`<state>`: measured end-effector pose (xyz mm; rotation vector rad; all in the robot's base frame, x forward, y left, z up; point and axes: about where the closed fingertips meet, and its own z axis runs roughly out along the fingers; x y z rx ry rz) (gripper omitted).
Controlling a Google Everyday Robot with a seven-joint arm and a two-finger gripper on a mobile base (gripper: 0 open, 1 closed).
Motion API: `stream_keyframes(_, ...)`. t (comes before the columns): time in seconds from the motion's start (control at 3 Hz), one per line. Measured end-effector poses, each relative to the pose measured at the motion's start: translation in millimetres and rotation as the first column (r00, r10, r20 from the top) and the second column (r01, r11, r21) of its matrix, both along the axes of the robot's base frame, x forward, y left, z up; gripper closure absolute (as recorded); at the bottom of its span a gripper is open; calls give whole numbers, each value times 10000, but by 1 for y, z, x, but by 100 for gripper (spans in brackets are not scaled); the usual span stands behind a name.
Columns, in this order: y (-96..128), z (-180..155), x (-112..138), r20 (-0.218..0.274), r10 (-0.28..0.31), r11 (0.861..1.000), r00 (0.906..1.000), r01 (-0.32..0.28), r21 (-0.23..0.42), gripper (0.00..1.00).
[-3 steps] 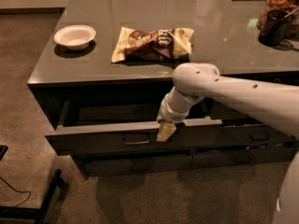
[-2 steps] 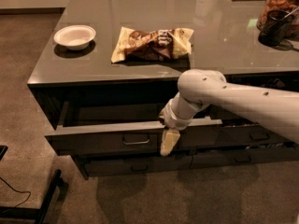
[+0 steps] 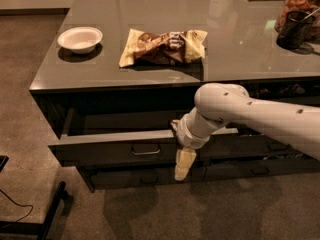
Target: Open top drawer
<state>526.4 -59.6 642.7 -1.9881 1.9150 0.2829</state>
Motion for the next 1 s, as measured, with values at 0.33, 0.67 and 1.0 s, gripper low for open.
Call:
stream_keyframes(0.33, -1, 3, -12, -156, 10, 10000, 9999, -11, -47, 0)
stream_keyframes(0.67, -4, 7, -27, -637, 57, 9998, 9980, -71, -209, 0)
stream_keyframes(1.0, -9, 9, -47, -1485, 57, 9991, 9889, -117, -397, 0)
